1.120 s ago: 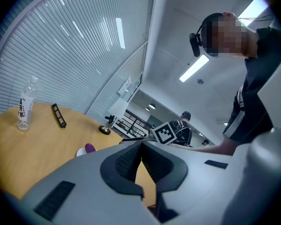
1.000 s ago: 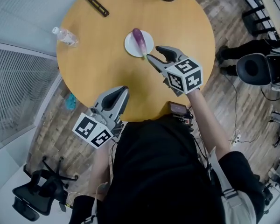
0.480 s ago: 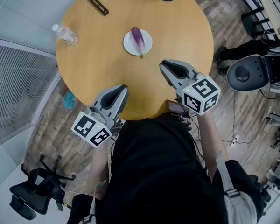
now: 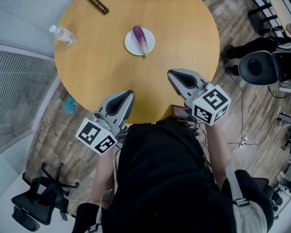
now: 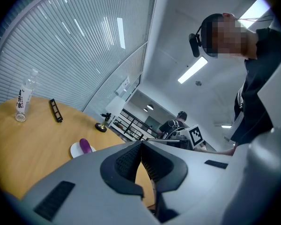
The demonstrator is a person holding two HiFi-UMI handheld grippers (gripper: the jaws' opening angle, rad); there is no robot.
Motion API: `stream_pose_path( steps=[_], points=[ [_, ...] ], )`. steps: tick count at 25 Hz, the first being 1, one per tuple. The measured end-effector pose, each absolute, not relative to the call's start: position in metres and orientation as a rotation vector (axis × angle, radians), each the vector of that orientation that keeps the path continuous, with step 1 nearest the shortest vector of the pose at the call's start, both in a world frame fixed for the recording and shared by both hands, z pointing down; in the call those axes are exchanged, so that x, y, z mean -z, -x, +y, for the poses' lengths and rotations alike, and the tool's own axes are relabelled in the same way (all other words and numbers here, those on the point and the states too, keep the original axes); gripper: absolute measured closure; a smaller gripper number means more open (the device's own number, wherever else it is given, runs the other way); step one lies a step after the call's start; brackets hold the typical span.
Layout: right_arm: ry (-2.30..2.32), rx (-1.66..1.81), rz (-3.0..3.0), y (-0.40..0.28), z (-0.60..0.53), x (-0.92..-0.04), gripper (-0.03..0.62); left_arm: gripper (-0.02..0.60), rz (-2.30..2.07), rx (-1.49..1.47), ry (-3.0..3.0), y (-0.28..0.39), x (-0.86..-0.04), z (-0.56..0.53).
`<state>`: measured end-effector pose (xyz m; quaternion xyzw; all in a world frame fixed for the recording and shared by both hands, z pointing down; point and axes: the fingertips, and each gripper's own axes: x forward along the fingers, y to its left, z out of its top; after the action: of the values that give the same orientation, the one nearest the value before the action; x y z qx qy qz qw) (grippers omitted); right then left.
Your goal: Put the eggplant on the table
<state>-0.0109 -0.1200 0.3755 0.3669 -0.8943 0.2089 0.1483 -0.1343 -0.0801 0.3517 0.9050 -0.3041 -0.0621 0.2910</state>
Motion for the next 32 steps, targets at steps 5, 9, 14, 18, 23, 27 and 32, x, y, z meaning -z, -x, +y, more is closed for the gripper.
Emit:
stream_pose_path(
  steps=[5, 9, 14, 18, 23, 27, 32],
  points=[
    [-1.056, -0.569, -2.588, 0.009, -0.116, -0.368, 0.577, 0.569, -0.808, 0.167, -2.399, 0.126, -0.356, -0.071],
    [-1.044, -0.535, -2.61, 0.006, -0.107, -0.363, 0.577, 0.569, -0.84, 0.15, -2.429, 0.122, -0.346, -0.062],
    [-0.974, -0.45, -2.693, -0.013, -0.093, -0.339, 0.577, 0.569, -0.883, 0.119, -2.456, 0.103, -0.335, -0.047],
    [-0.966, -0.43, -2.715, -0.052, -0.066, -0.335, 0.577, 0.569, -0.874, 0.106, -2.48, 0.06, -0.327, -0.028],
    [-1.019, -0.463, -2.712, -0.128, -0.018, -0.341, 0.577, 0.569, -0.828, 0.081, -2.478, -0.019, -0.327, 0.012],
    [-1.091, -0.514, -2.703, -0.195, 0.023, -0.346, 0.577, 0.569, -0.796, 0.072, -2.493, -0.081, -0.321, 0.055],
    [-1.123, -0.58, -2.721, -0.263, 0.065, -0.355, 0.577, 0.569, -0.834, 0.056, -2.48, -0.139, -0.329, 0.106]
  ],
)
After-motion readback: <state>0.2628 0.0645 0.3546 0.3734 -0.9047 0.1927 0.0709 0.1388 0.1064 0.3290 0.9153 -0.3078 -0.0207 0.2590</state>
